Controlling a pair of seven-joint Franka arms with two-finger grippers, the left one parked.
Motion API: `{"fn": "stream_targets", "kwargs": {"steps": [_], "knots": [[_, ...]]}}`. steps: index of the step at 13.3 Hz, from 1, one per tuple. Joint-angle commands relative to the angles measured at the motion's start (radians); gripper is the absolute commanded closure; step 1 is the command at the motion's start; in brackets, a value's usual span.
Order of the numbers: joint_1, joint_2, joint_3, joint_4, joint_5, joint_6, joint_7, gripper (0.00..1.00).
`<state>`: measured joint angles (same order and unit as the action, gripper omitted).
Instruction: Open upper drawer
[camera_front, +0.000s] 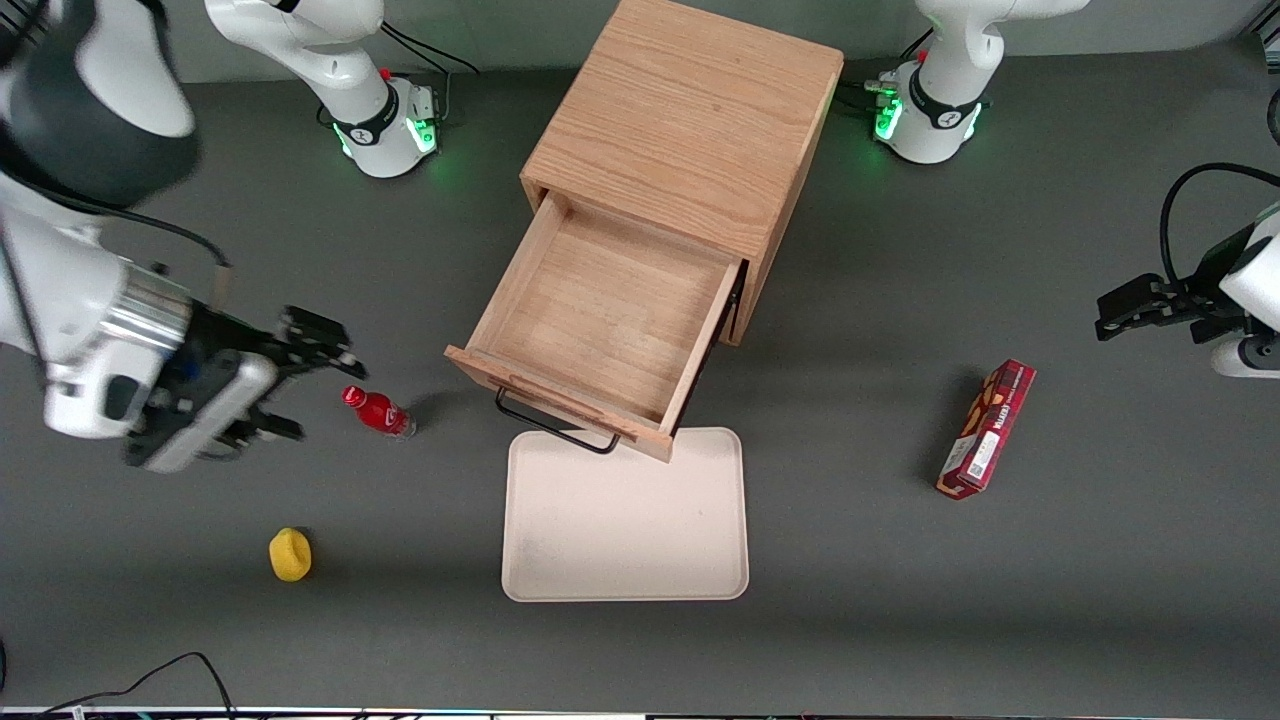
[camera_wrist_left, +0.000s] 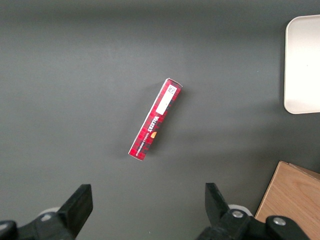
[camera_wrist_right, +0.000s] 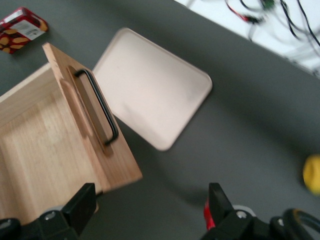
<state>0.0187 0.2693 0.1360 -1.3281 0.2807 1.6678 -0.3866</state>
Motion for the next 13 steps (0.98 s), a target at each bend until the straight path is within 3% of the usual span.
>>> {"fn": "stream_targets", "kwargs": {"steps": [1,2,4,7,9,13], "knots": [[-0.02,-0.16,-0.042,-0.114,-0.087,-0.152,0.185,0.0],[-0.035,-0.215,-0.042,-0.169,-0.145,-0.175,0.21,0.0],[-0.08,-0.319,-0.042,-0.296,-0.184,-0.175,0.251,0.0],[-0.091,-0.349,-0.035,-0.353,-0.291,-0.158,0.444,0.0],[-0.088,-0.346,-0.033,-0.352,-0.288,-0.157,0.572,0.0],[-0.085,-0.346,-0.033,-0.347,-0.285,-0.137,0.566,0.0]]}}
